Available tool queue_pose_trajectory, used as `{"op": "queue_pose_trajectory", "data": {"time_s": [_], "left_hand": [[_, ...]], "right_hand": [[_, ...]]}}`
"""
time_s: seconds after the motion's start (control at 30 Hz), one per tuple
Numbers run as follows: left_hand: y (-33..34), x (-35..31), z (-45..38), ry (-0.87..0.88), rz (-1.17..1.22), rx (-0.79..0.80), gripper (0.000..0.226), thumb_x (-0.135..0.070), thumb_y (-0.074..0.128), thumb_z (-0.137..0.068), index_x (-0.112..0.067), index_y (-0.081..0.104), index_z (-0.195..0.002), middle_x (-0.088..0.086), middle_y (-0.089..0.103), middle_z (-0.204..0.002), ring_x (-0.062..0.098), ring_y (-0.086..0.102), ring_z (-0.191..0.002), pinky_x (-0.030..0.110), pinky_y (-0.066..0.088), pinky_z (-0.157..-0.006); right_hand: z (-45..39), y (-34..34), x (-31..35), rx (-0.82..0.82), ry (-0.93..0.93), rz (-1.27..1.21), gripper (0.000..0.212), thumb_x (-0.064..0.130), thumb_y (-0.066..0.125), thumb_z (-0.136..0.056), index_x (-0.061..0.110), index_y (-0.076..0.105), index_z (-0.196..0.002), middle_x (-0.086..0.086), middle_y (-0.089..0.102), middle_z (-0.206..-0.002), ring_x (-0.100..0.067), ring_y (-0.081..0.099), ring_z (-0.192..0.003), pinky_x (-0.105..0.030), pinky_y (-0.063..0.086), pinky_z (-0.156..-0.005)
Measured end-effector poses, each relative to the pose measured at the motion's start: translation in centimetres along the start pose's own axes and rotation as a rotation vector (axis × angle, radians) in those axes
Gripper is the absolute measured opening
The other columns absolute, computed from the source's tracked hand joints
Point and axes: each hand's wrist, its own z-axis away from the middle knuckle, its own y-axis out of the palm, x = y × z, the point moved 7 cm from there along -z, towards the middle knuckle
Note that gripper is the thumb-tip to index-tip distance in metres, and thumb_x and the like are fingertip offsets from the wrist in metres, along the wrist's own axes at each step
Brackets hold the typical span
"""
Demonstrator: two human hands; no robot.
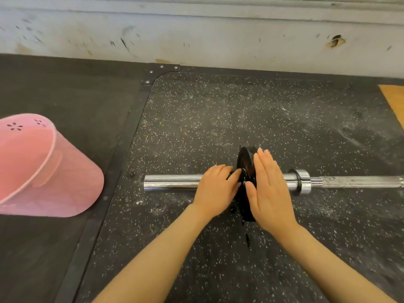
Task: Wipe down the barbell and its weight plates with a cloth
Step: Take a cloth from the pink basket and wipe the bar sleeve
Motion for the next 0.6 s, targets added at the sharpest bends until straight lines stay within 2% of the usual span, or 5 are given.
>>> {"op": "queue_pose_trajectory", "data": {"time_s": [0.03, 0.17, 0.27, 0.43, 0.6], "left_hand": [[0.2, 0.0, 0.3, -0.008, -0.018, 0.007, 0.040, -0.031, 0.044, -0.096, -0.009, 0.062, -0.124, 0.010, 0.067, -0.108, 0.029, 0.061, -0.100, 0.043, 0.049, -0.090], [0.3, 1.0, 1.8, -0.036, -0.147, 0.040, 0.044, -0.040, 0.038, -0.095, -0.019, 0.059, -0.128, 0.002, 0.065, -0.116, 0.023, 0.060, -0.110, 0.048, 0.038, -0.107], [-0.6, 3.0, 3.5, -0.055, -0.195, 0.038, 0.044, -0.040, 0.036, -0.097, -0.019, 0.059, -0.128, 0.003, 0.065, -0.119, 0.023, 0.060, -0.112, 0.050, 0.036, -0.107], [-3.2, 7.0, 6.5, -0.111, -0.231, -0.020, 0.037, -0.029, 0.056, -0.093, -0.013, 0.062, -0.127, 0.009, 0.066, -0.120, 0.029, 0.061, -0.112, 0.050, 0.038, -0.106], [-2.7, 5.8, 5.5, -0.132, -0.207, -0.043, 0.034, -0.021, 0.065, -0.091, -0.007, 0.066, -0.121, 0.013, 0.068, -0.113, 0.033, 0.063, -0.104, 0.048, 0.044, -0.102]], "right_hand": [[0.1, 0.0, -0.2, 0.005, 0.018, 0.008, 0.059, 0.034, 0.028, -0.102, -0.002, 0.026, -0.149, -0.013, 0.021, -0.159, -0.023, 0.012, -0.149, -0.031, 0.007, -0.122], [0.7, 0.6, -0.2, 0.015, 0.046, 0.008, 0.059, 0.032, 0.029, -0.102, -0.002, 0.026, -0.150, -0.014, 0.024, -0.158, -0.023, 0.015, -0.149, -0.032, 0.008, -0.122], [0.7, 0.7, -0.3, -0.007, 0.039, -0.006, 0.057, 0.030, 0.030, -0.101, -0.002, 0.027, -0.149, -0.014, 0.026, -0.157, -0.023, 0.017, -0.148, -0.033, 0.010, -0.122], [0.6, 0.8, -0.3, -0.019, 0.040, -0.036, 0.058, 0.031, 0.029, -0.101, -0.001, 0.027, -0.149, -0.013, 0.027, -0.157, -0.024, 0.018, -0.148, -0.033, 0.009, -0.122], [0.5, 0.8, -0.4, -0.017, 0.037, -0.064, 0.058, 0.030, 0.030, -0.101, -0.001, 0.027, -0.150, -0.012, 0.026, -0.157, -0.023, 0.017, -0.148, -0.035, 0.012, -0.122]]}}
